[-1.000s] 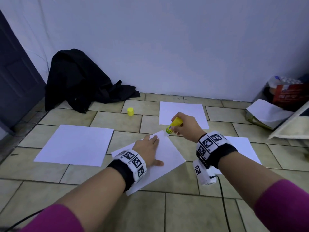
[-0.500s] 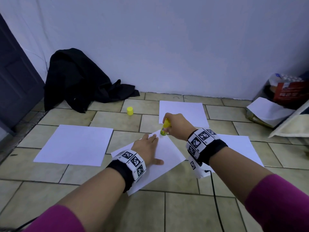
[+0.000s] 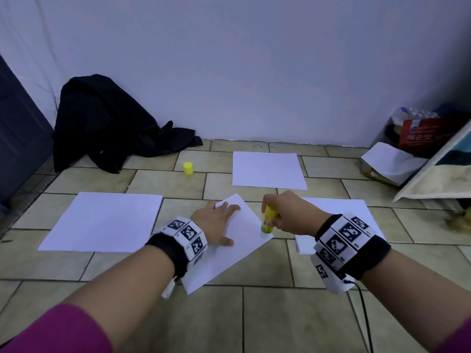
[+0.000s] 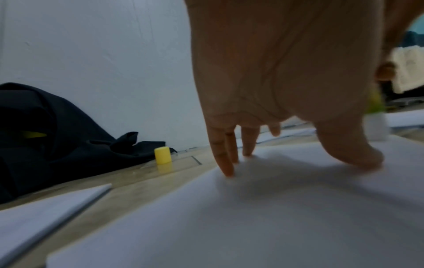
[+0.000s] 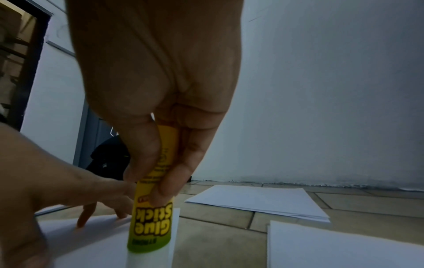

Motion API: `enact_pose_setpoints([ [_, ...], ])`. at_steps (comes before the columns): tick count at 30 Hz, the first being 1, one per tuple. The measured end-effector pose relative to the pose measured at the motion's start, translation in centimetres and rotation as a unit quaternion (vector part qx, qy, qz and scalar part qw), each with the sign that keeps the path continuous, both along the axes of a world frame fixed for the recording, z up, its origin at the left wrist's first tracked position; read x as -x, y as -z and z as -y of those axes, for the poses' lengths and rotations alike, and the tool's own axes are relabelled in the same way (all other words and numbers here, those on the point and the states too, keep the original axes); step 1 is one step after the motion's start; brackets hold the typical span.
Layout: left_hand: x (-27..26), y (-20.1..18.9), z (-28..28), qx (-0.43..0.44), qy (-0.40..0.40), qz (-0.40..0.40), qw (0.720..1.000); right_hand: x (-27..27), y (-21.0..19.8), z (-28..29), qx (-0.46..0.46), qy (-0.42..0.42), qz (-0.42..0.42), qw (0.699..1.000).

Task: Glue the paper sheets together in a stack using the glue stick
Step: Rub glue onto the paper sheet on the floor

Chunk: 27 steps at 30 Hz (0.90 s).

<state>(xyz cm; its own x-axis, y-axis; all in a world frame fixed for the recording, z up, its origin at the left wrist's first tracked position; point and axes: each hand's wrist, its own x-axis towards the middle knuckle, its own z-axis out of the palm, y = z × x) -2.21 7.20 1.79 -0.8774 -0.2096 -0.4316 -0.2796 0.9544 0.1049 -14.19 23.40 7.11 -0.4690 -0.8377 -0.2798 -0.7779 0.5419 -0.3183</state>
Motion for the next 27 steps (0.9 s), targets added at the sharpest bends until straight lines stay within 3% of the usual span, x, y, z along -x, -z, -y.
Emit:
enact_pose_setpoints([
  [5, -0.2, -0.5, 1.0, 0.039, 0.057, 0.057, 0.996, 0.4, -0.6, 0.1, -0.021, -0.016, -0.014, 1.000],
  [12, -0.9, -0.8, 0.5, 0.082, -0.056, 0.036, 0.994, 2.3, -2.2, 1.8, 0.079, 0.072, -0.033, 0.994],
  [16, -1.3, 0.0, 0.7, 0.039, -0.022, -0.022, 0.999, 2.3, -1.8, 2.9, 0.141, 0.106, 0.021, 0.984],
  [19, -1.6, 0.0, 0.9, 0.036, 0.009, 0.011, 0.999, 2.3, -1.1, 4.0, 0.195, 0.139, 0.092, 0.967],
  [22, -1.7, -0.1, 1.1, 0.061, -0.021, 0.015, 0.998, 2.2, -0.2, 5.4, 0.222, 0.157, 0.105, 0.957],
  [27, -1.9, 0.1, 1.1, 0.033, -0.025, 0.015, 0.999, 1.4, 1.1, 8.4, 0.230, 0.150, 0.132, 0.953],
])
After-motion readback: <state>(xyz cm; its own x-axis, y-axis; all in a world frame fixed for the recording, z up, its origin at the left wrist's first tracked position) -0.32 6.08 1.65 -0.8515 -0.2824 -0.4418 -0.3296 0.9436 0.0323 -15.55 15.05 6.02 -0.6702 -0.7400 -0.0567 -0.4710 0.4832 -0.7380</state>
